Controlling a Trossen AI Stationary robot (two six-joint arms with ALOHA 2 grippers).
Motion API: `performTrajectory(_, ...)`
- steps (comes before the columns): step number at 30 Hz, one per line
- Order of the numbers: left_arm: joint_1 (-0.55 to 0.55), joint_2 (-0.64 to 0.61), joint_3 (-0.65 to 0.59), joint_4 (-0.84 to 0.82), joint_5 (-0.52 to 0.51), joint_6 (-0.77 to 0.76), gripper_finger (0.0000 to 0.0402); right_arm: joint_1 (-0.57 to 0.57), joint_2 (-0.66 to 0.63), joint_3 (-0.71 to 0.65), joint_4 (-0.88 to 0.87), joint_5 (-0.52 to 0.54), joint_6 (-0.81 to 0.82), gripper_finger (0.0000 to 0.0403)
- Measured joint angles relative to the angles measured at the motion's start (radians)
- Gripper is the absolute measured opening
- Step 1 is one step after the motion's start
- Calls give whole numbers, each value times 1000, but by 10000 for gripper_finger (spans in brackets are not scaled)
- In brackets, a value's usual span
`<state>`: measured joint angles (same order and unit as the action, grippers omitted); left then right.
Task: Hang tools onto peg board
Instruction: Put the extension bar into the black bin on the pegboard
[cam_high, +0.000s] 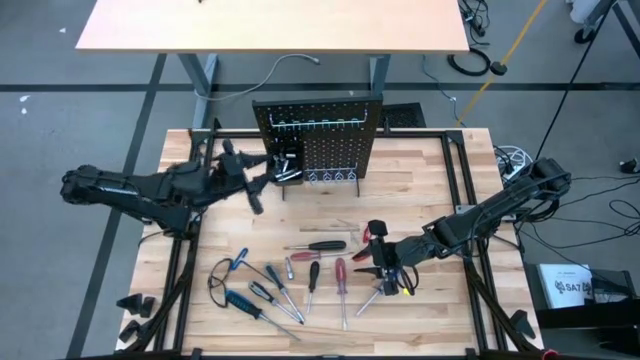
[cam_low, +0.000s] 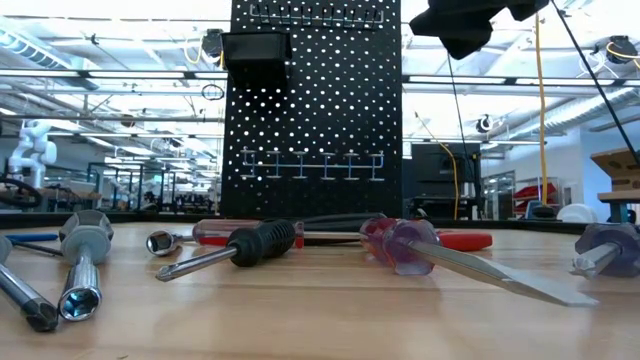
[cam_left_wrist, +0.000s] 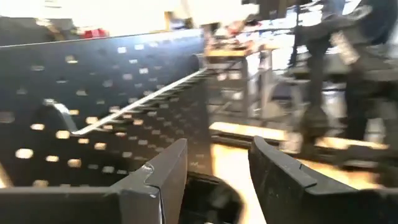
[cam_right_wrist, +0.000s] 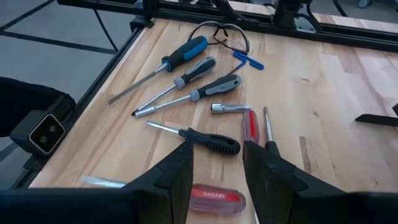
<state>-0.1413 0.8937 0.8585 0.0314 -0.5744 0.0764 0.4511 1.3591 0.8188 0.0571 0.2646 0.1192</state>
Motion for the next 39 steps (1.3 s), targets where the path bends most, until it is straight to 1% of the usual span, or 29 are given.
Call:
performTrajectory(4, -99, -16, 0, -91, 48, -83, 173, 0, 45, 0, 85, -1, -10, 132)
performTrajectory(7, -175, 1, 0, -199, 102, -170, 173, 0, 94, 0, 199, -2, -16, 132)
performTrajectory(10, -253, 30, 0, -296, 161, -229, 173, 0, 158, 0, 350, -5, -25, 132)
performTrajectory(12, -307, 46, 0, -323, 163, -264, 173, 0, 203, 0, 468, -5, -4, 132)
performTrajectory(15, -380, 68, 0, -332, 142, -296, 173, -8, 270, 2, 634, -6, 90, 132)
performTrajectory(18, -444, 82, 0, -339, 85, -308, 173, -26, 328, 39, 667, -5, 170, 132)
performTrajectory(20, -483, 88, 0, -361, 42, -332, 173, -36, 361, 85, 621, -5, 202, 132)
performTrajectory(22, -516, 97, 0, -402, -3, -377, 173, -46, 399, 150, 534, -5, 225, 132)
performTrajectory(25, -556, 116, 0, -479, -93, -462, 173, -63, 453, 283, 322, -5, 285, 132)
performTrajectory(29, -575, 153, -3, -641, -267, -616, 173, -92, 544, 493, -3, 0, 439, 132)
performTrajectory(31, -574, 164, -17, -681, -338, -669, 173, -102, 600, 577, -93, 2, 506, 132)
performTrajectory(33, -570, 164, -38, -673, -356, -673, 173, -107, 655, 648, -125, 3, 549, 132)
performTrajectory(39, -566, 163, -66, -670, -341, -699, 173, -130, 807, 803, -226, 24, 655, 132)
